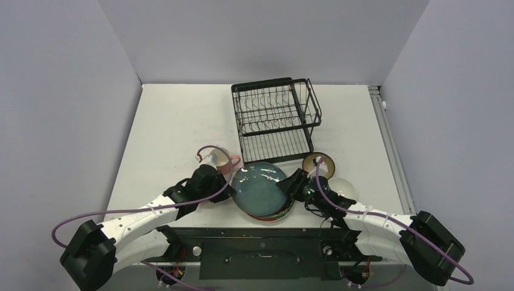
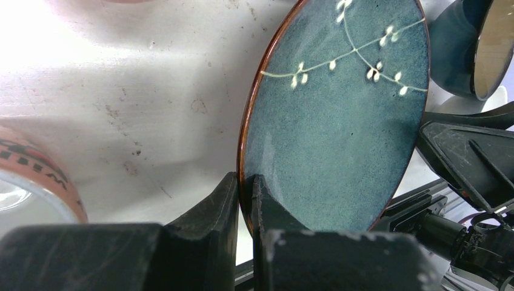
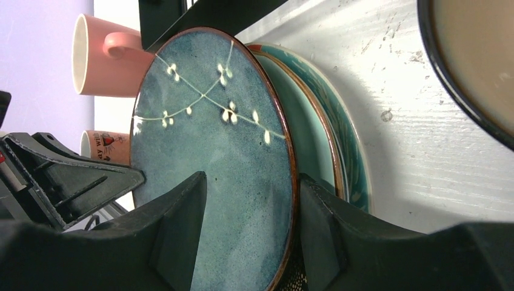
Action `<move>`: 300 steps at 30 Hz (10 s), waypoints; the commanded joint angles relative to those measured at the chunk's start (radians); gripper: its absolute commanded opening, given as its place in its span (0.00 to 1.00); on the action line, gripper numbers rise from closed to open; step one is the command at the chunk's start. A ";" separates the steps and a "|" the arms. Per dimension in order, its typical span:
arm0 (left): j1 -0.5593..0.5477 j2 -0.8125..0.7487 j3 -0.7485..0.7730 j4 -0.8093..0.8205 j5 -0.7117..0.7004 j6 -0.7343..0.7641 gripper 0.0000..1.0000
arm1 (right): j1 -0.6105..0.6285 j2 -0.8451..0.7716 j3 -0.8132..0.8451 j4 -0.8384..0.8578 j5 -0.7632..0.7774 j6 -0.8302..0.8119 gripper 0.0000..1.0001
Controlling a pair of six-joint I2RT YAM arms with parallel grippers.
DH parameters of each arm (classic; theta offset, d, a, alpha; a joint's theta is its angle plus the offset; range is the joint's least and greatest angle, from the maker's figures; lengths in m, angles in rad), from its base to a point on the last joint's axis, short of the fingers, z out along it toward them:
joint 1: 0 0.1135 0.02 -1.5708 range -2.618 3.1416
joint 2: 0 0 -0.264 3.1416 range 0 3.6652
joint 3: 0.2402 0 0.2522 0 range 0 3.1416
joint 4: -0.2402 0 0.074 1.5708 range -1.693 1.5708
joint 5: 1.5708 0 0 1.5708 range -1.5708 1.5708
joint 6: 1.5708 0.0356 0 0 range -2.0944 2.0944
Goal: Load the mixed dishes into the dish rack
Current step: Pick up the plate at the center of the board, then insert the plate into the dish rack.
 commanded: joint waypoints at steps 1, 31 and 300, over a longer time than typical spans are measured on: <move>-0.009 0.076 -0.072 -0.091 0.030 0.066 0.00 | 0.027 0.064 -0.036 -0.023 -0.136 0.034 0.50; -0.010 -0.240 -0.165 -0.280 -0.027 -0.030 0.00 | 0.029 -0.015 0.070 -0.388 0.028 -0.062 0.51; 0.149 -0.364 0.329 -0.437 0.005 0.517 0.69 | -0.122 0.542 1.651 -0.802 0.733 -1.246 0.00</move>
